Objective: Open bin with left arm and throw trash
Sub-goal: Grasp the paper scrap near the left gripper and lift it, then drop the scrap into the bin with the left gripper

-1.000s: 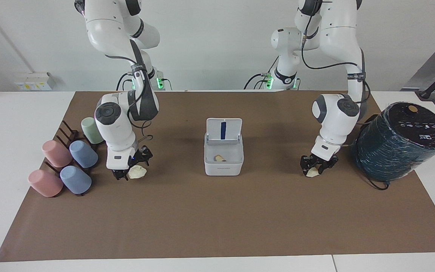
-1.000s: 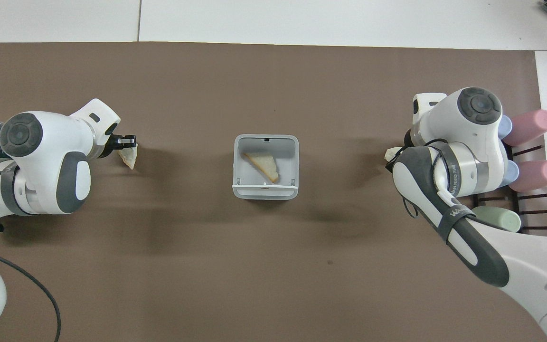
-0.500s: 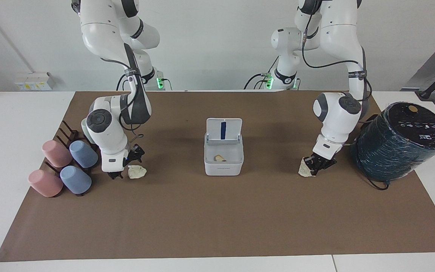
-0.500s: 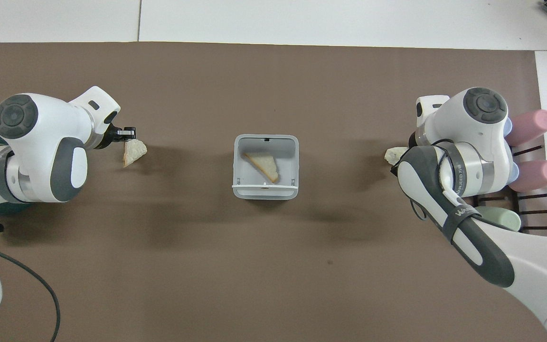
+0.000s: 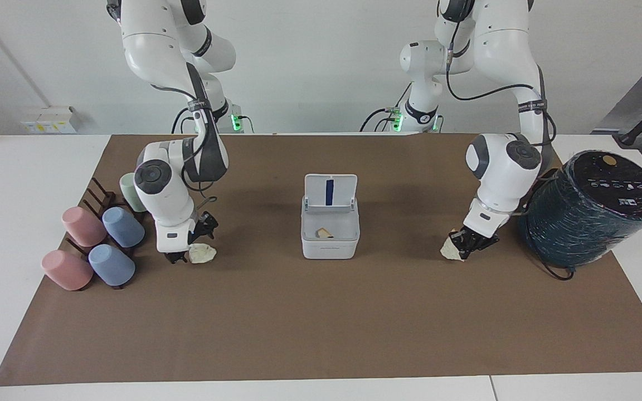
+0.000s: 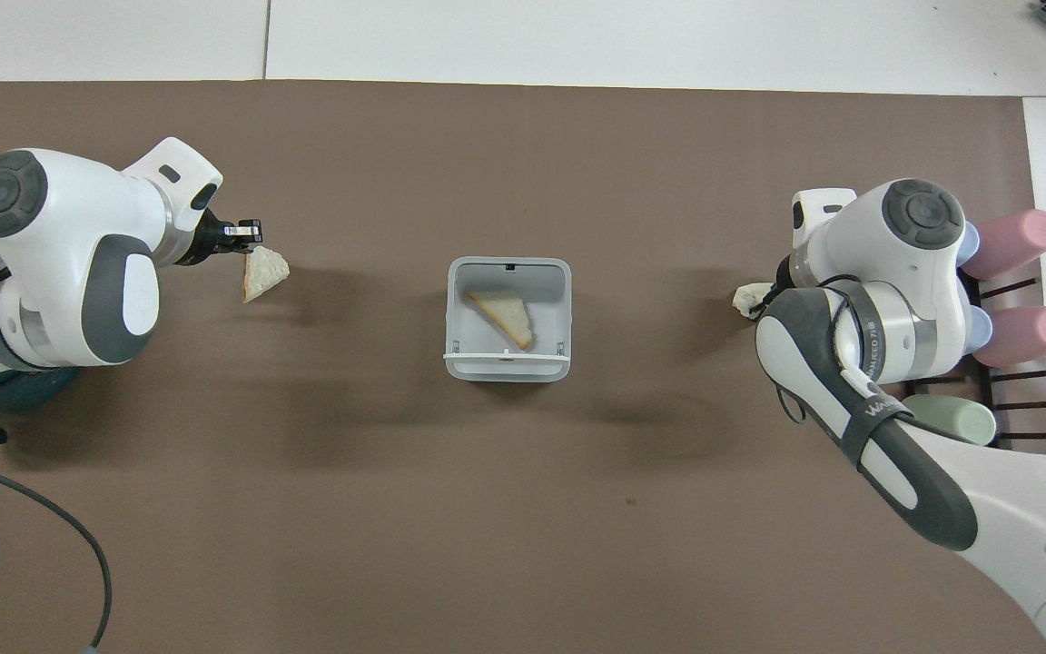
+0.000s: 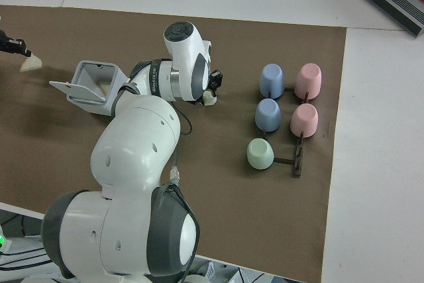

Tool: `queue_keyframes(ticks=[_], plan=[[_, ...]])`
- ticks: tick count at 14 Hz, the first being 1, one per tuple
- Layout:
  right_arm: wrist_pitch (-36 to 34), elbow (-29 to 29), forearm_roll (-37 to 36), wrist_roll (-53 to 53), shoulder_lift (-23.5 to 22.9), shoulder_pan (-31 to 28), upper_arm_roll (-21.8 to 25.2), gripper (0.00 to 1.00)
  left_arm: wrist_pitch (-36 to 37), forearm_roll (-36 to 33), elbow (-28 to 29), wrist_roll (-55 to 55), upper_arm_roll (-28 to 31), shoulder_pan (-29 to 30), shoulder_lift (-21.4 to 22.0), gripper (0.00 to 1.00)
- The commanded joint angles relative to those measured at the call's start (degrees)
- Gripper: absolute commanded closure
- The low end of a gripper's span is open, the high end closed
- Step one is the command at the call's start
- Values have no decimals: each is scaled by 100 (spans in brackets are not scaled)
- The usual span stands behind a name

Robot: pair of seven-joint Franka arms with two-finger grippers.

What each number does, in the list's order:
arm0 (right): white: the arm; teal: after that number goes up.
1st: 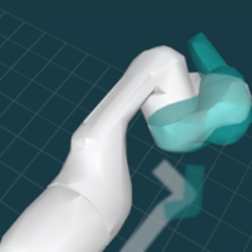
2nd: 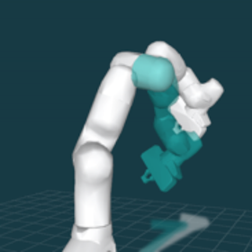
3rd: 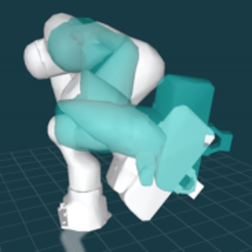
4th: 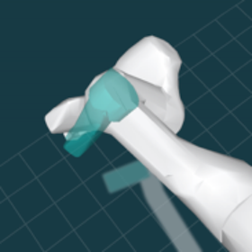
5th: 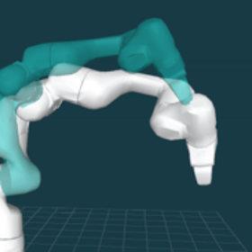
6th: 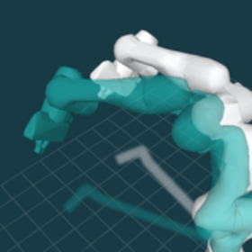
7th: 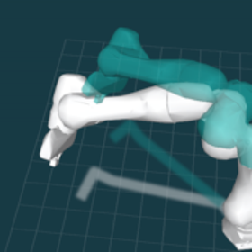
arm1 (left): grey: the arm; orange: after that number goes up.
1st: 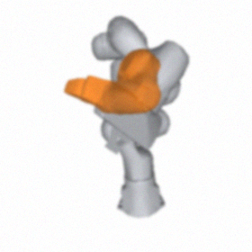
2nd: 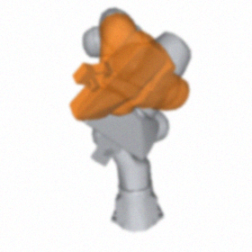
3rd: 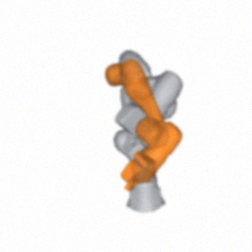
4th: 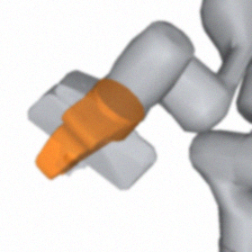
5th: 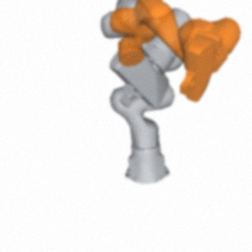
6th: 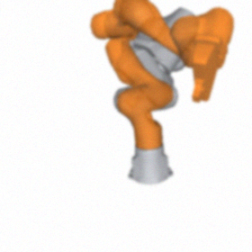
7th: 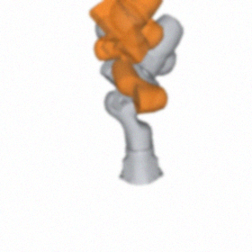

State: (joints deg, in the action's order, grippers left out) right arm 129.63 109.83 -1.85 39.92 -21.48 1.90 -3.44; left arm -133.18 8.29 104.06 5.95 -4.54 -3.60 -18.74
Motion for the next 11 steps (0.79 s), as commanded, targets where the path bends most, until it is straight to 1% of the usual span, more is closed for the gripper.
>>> queue_keyframes(ticks=[1, 3, 6, 9, 11], plan=[[97, 74, 167, -281, 117, -6, -60, 100, 914, 155, -859, 773, 58, -359, -51, 100], [-25, -110, 185, -536, 143, -6, -60, 100, 1180, 138, -1106, 1467, 49, -736, -25, 100], [-314, -409, 185, -1387, 363, -14, -60, 100, 1137, 68, -1256, 2960, 58, -1562, -16, 100], [-561, -638, 229, -2232, 591, -41, -60, 100, 1067, 67, -1257, 3780, 49, -2143, -16, 100], [-719, -647, 832, -2496, 741, -58, -51, 100, 953, 76, -1213, 4019, 49, -2372, -16, 100]])
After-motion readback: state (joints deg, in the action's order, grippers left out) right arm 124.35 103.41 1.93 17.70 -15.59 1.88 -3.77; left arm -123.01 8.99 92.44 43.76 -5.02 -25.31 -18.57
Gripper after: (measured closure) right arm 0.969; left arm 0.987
